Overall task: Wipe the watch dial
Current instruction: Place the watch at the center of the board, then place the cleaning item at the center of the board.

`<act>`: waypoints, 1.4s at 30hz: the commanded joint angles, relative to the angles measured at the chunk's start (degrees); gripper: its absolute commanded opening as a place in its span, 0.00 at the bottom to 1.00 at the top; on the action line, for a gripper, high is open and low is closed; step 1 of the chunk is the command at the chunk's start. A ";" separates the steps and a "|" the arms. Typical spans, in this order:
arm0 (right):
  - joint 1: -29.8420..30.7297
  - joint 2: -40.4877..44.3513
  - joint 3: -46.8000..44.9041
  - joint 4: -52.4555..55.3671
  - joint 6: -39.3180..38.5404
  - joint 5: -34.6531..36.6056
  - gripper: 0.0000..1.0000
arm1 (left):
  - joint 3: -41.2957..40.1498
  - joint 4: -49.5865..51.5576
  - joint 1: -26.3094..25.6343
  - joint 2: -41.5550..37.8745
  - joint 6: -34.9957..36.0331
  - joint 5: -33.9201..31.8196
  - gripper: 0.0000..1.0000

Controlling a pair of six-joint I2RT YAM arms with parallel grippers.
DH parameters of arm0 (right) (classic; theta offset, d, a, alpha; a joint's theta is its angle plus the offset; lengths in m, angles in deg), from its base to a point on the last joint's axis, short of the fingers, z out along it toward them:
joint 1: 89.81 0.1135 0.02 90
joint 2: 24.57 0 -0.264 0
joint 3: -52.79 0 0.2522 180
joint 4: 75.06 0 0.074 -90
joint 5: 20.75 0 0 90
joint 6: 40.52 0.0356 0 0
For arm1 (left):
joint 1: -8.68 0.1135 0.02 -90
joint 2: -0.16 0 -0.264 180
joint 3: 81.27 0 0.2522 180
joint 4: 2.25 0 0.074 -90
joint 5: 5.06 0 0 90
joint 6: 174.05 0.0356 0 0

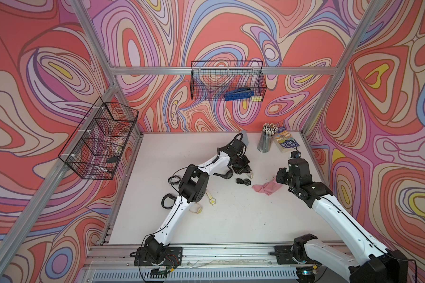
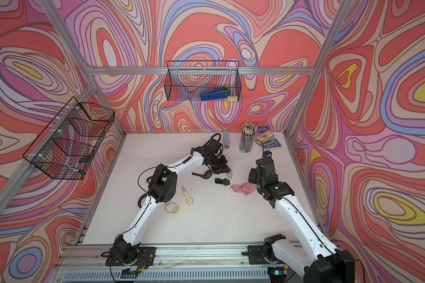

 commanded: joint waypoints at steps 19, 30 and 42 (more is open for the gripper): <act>-0.73 -8.88 3.78 1.92 1.51 -3.78 0.00 | -16.83 4.09 0.56 -21.33 13.56 -12.71 1.00; -0.69 -14.90 4.77 0.01 3.15 -10.05 0.00 | -26.73 14.27 0.74 -32.80 33.66 -24.60 0.99; -0.62 -27.35 5.08 -1.04 5.10 -11.35 0.02 | -52.45 8.08 6.41 -47.12 30.66 -17.79 1.00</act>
